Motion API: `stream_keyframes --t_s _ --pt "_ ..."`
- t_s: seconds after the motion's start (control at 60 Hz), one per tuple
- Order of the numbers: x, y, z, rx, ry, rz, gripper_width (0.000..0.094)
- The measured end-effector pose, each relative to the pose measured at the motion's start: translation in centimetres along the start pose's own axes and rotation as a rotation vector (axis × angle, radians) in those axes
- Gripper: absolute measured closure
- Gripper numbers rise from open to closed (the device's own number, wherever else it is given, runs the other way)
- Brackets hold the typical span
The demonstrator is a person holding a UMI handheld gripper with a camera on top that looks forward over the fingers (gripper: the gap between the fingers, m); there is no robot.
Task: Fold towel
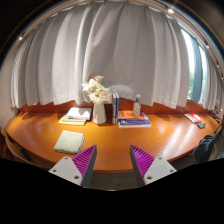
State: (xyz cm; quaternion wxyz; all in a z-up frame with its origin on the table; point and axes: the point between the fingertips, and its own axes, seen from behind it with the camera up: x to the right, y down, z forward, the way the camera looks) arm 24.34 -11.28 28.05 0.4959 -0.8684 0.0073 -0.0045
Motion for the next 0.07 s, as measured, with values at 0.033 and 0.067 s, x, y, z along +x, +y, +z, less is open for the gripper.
stream_keyframes --t_s 0.033,0.067 --pt "-0.04 0.04 0.02 -0.002 -0.001 0.003 0.0293" --pt "-0.15 0.08 0.04 -0.004 -0.005 0.004 0.0292"
